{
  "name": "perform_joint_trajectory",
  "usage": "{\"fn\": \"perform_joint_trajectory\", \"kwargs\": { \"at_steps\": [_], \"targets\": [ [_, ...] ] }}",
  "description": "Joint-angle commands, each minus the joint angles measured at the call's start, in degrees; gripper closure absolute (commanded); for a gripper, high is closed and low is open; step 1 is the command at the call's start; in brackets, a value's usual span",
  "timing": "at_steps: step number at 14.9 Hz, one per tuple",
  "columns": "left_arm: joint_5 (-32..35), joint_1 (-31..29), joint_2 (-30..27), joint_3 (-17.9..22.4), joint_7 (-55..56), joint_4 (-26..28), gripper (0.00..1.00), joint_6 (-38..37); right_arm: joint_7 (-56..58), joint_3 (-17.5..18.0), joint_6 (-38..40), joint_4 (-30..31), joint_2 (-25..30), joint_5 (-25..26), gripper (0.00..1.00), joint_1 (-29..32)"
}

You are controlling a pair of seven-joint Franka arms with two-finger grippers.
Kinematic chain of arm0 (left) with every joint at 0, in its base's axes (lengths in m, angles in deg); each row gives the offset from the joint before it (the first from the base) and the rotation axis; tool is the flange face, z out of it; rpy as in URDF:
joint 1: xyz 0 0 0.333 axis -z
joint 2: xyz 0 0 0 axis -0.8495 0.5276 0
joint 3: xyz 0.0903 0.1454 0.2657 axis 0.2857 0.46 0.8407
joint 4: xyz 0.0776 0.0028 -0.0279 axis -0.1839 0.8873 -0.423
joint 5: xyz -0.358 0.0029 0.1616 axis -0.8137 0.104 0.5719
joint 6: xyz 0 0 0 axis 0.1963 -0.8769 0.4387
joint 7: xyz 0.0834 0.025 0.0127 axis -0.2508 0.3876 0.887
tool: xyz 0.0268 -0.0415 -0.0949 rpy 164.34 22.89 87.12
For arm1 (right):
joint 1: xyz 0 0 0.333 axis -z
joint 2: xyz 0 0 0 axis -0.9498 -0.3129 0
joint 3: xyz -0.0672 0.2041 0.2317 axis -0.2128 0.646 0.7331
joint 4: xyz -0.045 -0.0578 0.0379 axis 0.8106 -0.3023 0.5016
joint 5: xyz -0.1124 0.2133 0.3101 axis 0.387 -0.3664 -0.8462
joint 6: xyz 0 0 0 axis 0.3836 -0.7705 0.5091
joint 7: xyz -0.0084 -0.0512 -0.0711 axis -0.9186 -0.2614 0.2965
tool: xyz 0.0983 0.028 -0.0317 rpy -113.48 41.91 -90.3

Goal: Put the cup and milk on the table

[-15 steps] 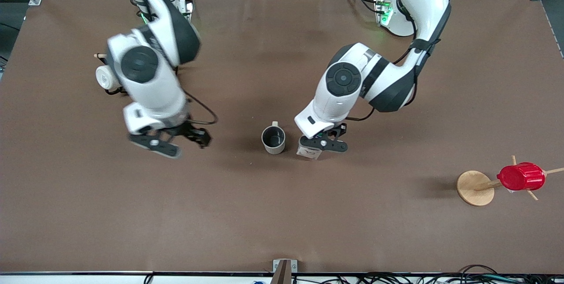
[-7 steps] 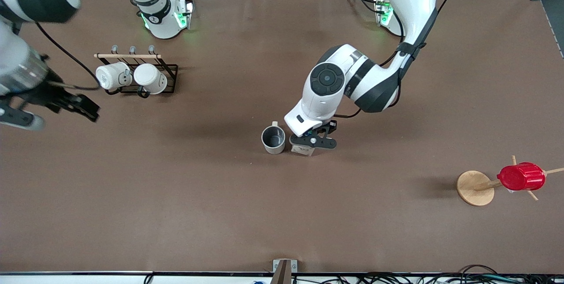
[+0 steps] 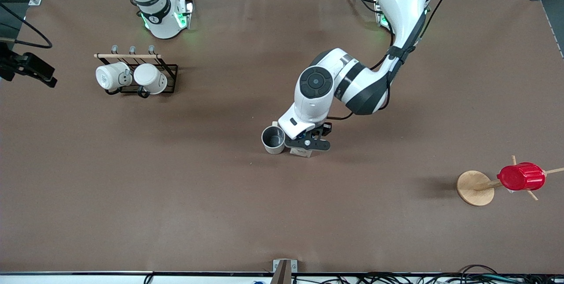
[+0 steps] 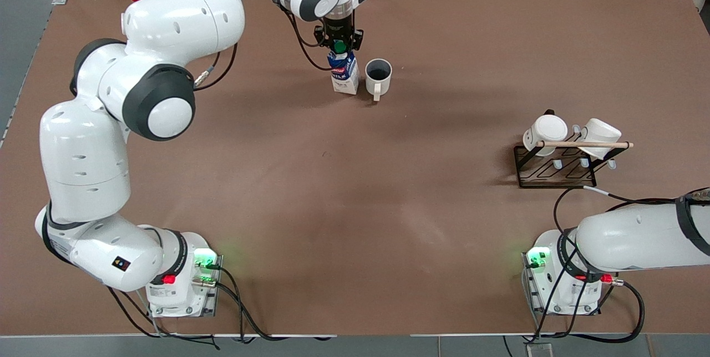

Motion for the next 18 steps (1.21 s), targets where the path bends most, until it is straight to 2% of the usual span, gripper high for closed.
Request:
{"fn": "perform_joint_trajectory", "kwargs": {
  "at_steps": [1,2,3,4,5,9,14,18],
  "targets": [
    [1.28,0.83,1.10,0.85,2.44,-2.12,0.83,-1.11,1.09,0.75,0.21,-0.73,-0.64,-1.24,0.00,2.16],
    [1.19,0.83,1.01,0.85,2.71,-2.12,0.64,-1.11,1.18,1.44,0.21,-0.73,-0.56,-2.72,0.00,2.77],
    [1.19,0.83,0.92,0.85,2.71,-2.12,0.38,-1.11,1.18,1.54,0.47,-0.73,-0.56,-3.95,0.00,2.95],
    [1.19,0.83,0.83,0.85,2.71,-2.03,0.04,-1.11,1.09,1.54,0.56,-0.73,-0.47,-3.96,0.00,2.69],
    [1.28,0.83,0.48,0.85,2.62,-1.94,0.00,-1.11,1.09,1.54,0.56,-0.73,-0.47,-4.05,0.00,2.60],
    [0.84,-0.48,-3.90,0.59,2.53,-0.98,0.00,-1.71,0.92,1.54,0.65,-0.64,-0.47,-4.05,0.00,2.51],
    [0.66,-5.74,-13.21,0.15,1.31,0.51,0.00,-12.17,1.09,1.63,0.65,-0.38,-0.47,-4.14,0.00,2.69],
    [-4.25,-13.47,-23.93,-0.03,-7.54,7.97,0.00,-12.53,1.18,1.54,0.73,-0.37,-0.47,-4.14,0.00,2.51]
  ]
}}
